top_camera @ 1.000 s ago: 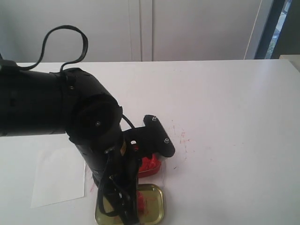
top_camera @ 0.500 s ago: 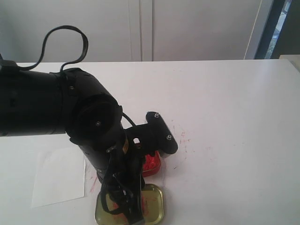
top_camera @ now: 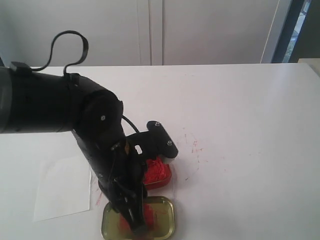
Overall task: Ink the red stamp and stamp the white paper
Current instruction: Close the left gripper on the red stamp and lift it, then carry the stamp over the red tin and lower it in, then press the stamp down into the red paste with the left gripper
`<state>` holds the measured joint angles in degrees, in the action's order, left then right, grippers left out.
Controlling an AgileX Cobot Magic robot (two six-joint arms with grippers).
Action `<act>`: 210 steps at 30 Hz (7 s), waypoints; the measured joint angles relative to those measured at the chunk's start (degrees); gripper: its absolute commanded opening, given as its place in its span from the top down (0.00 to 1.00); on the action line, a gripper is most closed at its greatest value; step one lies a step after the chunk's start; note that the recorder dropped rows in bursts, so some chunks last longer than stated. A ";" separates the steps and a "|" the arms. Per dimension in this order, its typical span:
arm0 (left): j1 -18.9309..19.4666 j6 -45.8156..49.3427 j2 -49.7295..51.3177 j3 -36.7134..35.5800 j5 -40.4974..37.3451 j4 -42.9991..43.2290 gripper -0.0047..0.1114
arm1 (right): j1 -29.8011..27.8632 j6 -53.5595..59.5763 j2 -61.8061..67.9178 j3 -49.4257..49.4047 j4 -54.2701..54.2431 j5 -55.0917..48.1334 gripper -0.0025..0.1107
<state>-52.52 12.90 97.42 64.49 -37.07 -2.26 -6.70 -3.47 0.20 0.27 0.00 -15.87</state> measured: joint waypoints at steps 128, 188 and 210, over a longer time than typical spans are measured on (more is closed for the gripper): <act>7.42 6.90 11.20 12.61 5.09 -0.41 0.96 | 0.00 0.42 0.00 0.00 0.00 0.04 0.98; 7.42 5.56 15.56 14.48 3.61 2.26 0.96 | 0.00 0.42 0.00 0.00 0.00 0.04 0.98; 7.42 5.56 14.22 18.48 -3.05 3.16 0.96 | 0.00 0.42 0.00 0.00 0.00 0.04 0.98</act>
<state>-45.10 18.46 111.64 82.97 -40.12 0.90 -6.70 -3.05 0.20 0.27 0.00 -15.83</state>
